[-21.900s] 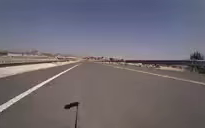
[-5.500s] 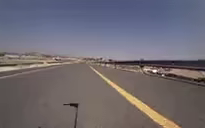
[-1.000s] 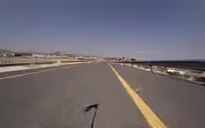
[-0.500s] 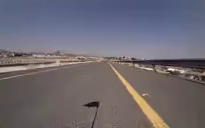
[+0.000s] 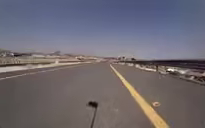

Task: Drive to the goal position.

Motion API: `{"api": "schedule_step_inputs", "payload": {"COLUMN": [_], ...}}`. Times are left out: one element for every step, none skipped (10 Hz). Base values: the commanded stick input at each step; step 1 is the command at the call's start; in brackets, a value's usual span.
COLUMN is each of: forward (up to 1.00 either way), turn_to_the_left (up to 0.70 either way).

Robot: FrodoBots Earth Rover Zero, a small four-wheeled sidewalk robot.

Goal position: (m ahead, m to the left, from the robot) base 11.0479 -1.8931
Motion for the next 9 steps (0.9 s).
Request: {"api": "schedule_step_inputs", "payload": {"forward": [0.7,0.7,0.7,0.7,0.7,0.7,0.7,0.7,0.7], "turn_to_the_left": [0.0,0.0,0.0,0.0,0.0,0.0,0.0,0.0,0.0]}}
